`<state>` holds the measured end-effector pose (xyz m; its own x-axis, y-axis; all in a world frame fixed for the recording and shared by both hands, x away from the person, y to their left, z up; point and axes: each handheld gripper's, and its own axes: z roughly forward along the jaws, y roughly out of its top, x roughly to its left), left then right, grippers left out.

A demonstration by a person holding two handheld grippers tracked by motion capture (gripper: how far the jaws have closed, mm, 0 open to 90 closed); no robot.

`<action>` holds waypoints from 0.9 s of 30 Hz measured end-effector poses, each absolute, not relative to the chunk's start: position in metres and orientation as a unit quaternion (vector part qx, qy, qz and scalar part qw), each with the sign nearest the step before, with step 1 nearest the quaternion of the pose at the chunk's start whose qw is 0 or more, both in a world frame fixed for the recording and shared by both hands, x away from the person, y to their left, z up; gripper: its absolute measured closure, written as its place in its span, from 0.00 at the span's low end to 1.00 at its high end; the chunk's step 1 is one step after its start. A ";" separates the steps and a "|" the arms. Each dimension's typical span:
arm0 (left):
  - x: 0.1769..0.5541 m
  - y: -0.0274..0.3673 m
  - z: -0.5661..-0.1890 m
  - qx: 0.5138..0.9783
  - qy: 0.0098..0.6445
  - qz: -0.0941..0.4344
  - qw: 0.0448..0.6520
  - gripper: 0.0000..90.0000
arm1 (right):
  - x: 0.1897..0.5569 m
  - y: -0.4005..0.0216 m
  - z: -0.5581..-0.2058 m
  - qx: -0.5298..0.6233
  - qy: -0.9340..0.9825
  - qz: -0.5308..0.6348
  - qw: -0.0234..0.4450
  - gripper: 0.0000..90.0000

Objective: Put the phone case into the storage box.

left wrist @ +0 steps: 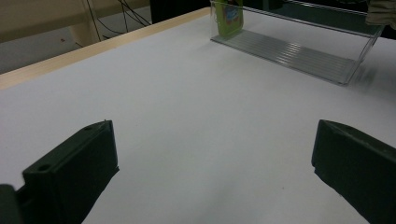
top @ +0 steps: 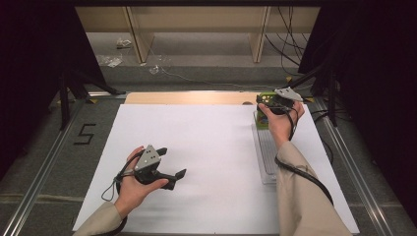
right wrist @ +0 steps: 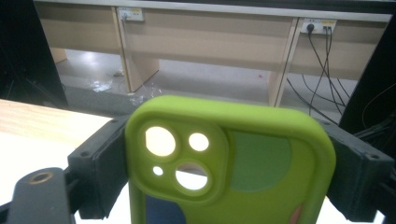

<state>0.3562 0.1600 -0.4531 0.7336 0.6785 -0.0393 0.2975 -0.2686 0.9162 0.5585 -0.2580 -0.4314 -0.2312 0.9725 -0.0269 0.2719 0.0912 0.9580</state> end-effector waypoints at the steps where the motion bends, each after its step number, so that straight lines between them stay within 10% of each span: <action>1: 0.356 0.160 -0.453 0.775 0.315 0.184 0.516 0.00 | 0.559 -0.258 -0.432 0.490 0.636 0.462 0.377 0.14; 27: 0.356 0.160 -0.453 0.775 0.314 0.186 0.515 0.00 | 0.551 -0.257 -0.428 0.506 0.640 0.447 0.367 0.00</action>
<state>0.3562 0.1596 -0.4528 0.7334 0.6789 -0.0344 0.2944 -0.2717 0.9162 0.5511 -0.2567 -0.4282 -0.2188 0.9756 -0.0165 0.3202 0.0877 0.9433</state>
